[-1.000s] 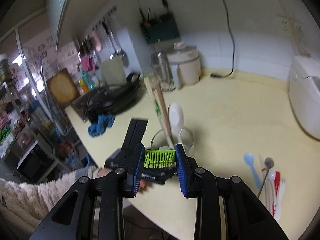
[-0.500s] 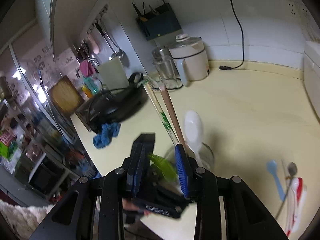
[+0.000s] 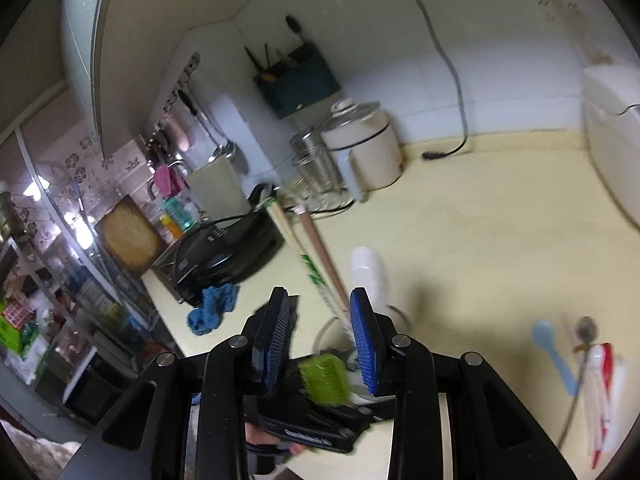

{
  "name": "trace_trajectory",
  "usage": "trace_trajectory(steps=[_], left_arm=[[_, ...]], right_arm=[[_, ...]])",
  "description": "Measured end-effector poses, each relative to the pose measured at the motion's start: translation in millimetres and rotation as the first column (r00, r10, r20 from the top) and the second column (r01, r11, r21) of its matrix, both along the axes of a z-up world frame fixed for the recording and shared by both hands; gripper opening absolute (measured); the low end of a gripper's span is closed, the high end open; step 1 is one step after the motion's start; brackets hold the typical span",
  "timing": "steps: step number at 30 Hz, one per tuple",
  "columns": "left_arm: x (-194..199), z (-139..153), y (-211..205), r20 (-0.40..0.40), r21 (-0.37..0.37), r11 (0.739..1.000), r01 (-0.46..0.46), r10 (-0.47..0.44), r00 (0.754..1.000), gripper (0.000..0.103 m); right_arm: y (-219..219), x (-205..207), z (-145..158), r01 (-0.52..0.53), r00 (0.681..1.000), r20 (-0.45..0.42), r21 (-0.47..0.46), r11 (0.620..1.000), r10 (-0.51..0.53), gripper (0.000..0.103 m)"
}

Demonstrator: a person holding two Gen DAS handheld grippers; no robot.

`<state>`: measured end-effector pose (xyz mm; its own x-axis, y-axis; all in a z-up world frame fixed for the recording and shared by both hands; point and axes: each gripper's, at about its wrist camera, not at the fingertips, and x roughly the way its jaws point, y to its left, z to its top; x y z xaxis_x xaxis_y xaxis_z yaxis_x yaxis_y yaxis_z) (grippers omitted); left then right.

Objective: Organize utensils
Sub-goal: 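Lower the green brush handle-first into the glass held by the left gripper, then open the right gripper and release the green brush in the glass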

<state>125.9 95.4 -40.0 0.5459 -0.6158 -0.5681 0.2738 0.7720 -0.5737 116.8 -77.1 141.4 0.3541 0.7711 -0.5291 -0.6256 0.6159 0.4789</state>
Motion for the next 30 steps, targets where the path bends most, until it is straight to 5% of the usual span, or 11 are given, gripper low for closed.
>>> trace_trajectory(steps=[5,12,30], left_arm=[[0.1,0.0,0.0,0.000,0.000,1.000,0.000,0.000,1.000,0.100],[0.1,0.0,0.1,0.000,0.000,1.000,0.000,0.000,1.000,0.100],[0.1,0.2,0.2,0.000,0.000,1.000,0.000,0.000,1.000,0.100]], right_arm=[[-20.6,-17.7,-4.1,-0.021,0.998,0.054,-0.052,0.998,0.024,0.032],[-1.4,-41.9,-24.6,-0.025,0.982,0.172,-0.299,0.954,0.080,0.032],[56.3,-26.3,-27.9,-0.059,0.961,0.234,-0.345,0.937,0.147,0.032]])
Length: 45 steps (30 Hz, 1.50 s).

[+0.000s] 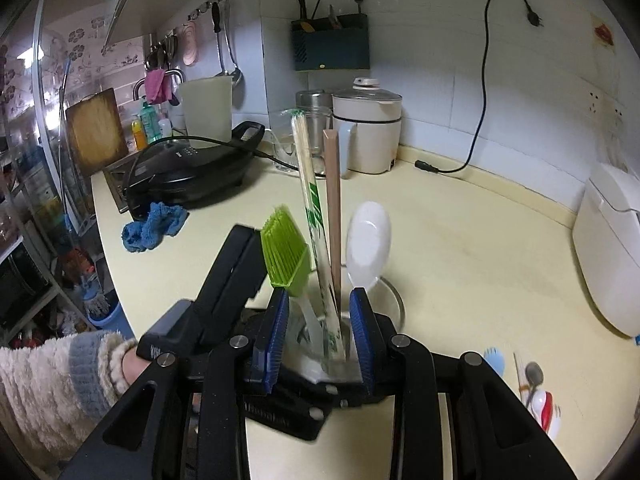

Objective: Organize utensils
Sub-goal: 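Open the right gripper and release the green brush in the glass, then move the open right gripper back over the metal spoon in the pile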

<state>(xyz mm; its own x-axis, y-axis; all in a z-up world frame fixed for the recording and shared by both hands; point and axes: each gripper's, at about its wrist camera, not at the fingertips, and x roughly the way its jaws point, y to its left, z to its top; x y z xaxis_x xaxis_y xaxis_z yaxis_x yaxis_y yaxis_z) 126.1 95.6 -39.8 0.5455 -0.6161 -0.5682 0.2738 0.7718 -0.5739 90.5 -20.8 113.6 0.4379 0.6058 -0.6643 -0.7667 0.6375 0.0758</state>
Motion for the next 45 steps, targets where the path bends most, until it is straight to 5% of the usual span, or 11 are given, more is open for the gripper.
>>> trace_trajectory(steps=[12,19,27,37,45], left_arm=[[-0.2,-0.1,-0.5,0.000,0.000,1.000,0.000,0.000,1.000,0.100],[-0.4,-0.3,-0.5,0.000,0.000,1.000,0.000,0.000,1.000,0.100],[-0.4,-0.3,-0.5,0.000,0.000,1.000,0.000,0.000,1.000,0.100],[-0.4,-0.2,-0.5,0.000,0.000,1.000,0.000,0.000,1.000,0.100],[-0.3,-0.2,-0.4,0.000,0.000,1.000,0.000,0.000,1.000,0.100]], right_arm=[[4.3,14.3,5.5,0.048,0.999,0.010,0.056,0.997,-0.049,0.032],[-35.6,11.6,12.0,0.044,0.997,-0.066,0.253,0.966,-0.028,0.032],[-95.1,18.6,-10.8,0.132,0.962,-0.274,0.467,0.875,0.002,0.032],[-134.3,28.8,-42.8,0.303,0.930,-0.320,0.396,0.867,-0.179,0.040],[-169.6,32.4,-57.1,0.365,0.903,-0.377,0.428,0.827,-0.204,0.048]])
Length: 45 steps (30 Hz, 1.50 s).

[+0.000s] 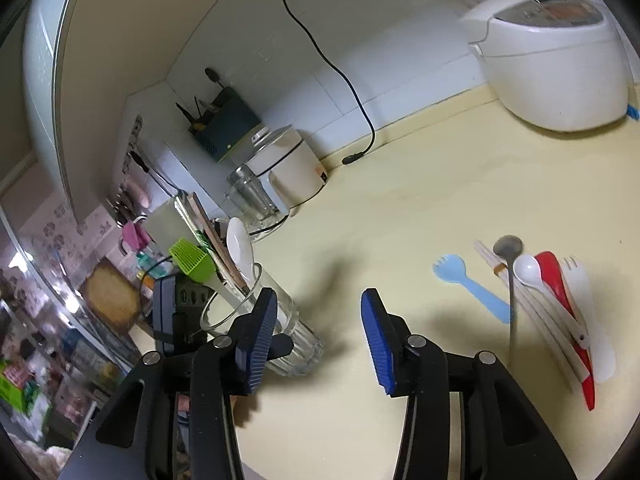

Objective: Organize utensils
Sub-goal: 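Move the open right gripper back over the metal spoon in the pile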

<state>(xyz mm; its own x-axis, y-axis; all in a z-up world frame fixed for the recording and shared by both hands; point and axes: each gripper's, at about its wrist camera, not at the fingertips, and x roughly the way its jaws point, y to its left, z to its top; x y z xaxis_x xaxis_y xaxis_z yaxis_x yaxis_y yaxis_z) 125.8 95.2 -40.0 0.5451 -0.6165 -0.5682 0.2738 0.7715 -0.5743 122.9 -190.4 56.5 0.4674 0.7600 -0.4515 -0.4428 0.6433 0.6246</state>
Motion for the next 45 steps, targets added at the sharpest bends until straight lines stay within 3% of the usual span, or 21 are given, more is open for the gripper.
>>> trace_trajectory(steps=[6,13,22,27,34,38,45], left_arm=[[0.0,0.0,0.0,0.000,0.000,1.000,0.000,0.000,1.000,0.100],[0.1,0.1,0.0,0.000,0.000,1.000,0.000,0.000,1.000,0.100],[0.1,0.2,0.1,0.000,0.000,1.000,0.000,0.000,1.000,0.100],[0.1,0.2,0.1,0.000,0.000,1.000,0.000,0.000,1.000,0.100],[0.1,0.2,0.1,0.000,0.000,1.000,0.000,0.000,1.000,0.100],[0.1,0.3,0.1,0.000,0.000,1.000,0.000,0.000,1.000,0.100],[0.1,0.3,0.2,0.000,0.000,1.000,0.001,-0.001,1.000,0.100]], right_arm=[[-12.6,-0.4,0.6,0.041,0.999,0.004,-0.063,0.997,-0.040,0.049],[-46.7,-6.6,6.7,0.195,0.981,0.056,-0.189,0.963,-0.188,0.048],[-92.9,-7.6,-2.8,0.311,0.949,0.000,-0.183,0.933,-0.317,0.048],[-84.0,-5.5,-14.5,0.266,0.959,-0.037,-0.233,0.935,-0.282,0.048],[-40.9,-5.5,-38.1,0.146,0.985,-0.023,-0.408,0.901,-0.170,0.048],[-33.8,-4.6,-42.8,0.157,0.985,0.009,-0.473,0.867,-0.174,0.039],[-33.9,12.0,-36.7,0.179,0.981,0.022,-0.490,0.853,-0.193,0.038]])
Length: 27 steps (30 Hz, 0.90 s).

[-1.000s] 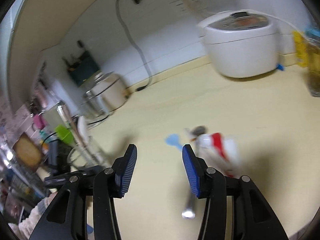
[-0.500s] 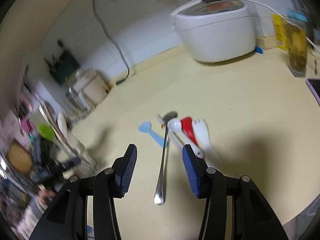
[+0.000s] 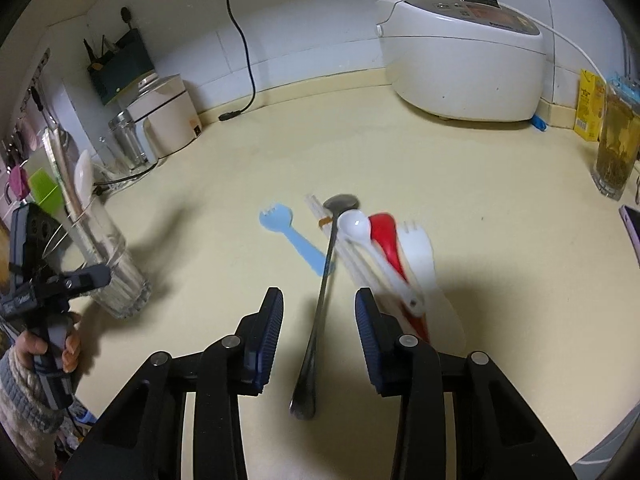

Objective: Organize utensils
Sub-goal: 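Move the open right gripper back over the metal spoon in the pile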

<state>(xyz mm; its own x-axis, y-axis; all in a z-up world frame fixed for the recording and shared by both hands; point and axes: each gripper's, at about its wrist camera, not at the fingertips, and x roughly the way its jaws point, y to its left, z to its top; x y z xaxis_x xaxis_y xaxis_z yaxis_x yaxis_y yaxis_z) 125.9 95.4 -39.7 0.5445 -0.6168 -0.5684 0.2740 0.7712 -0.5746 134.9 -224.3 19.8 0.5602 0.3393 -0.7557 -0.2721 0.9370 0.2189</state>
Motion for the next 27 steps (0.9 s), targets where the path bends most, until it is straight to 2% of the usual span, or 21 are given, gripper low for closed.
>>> trace_trajectory(steps=[6,12,15,27], left_arm=[[0.0,0.0,0.0,0.000,0.000,1.000,0.000,0.000,1.000,0.100],[0.0,0.1,0.0,0.000,0.000,1.000,0.000,0.000,1.000,0.100],[0.0,0.1,0.0,0.000,0.000,1.000,0.000,0.000,1.000,0.100],[0.1,0.2,0.1,0.000,0.000,1.000,0.000,0.000,1.000,0.100]], right_arm=[[9.7,50.8,1.7,0.012,1.000,-0.018,-0.022,1.000,-0.013,0.038],[25.0,92.2,-18.0,0.020,0.996,-0.082,-0.113,0.993,-0.029,0.038],[28.0,103.3,-27.1,0.028,0.994,-0.096,-0.150,0.988,-0.042,0.038],[41.2,114.0,-28.6,0.003,0.997,-0.080,-0.215,0.977,-0.021,0.038]])
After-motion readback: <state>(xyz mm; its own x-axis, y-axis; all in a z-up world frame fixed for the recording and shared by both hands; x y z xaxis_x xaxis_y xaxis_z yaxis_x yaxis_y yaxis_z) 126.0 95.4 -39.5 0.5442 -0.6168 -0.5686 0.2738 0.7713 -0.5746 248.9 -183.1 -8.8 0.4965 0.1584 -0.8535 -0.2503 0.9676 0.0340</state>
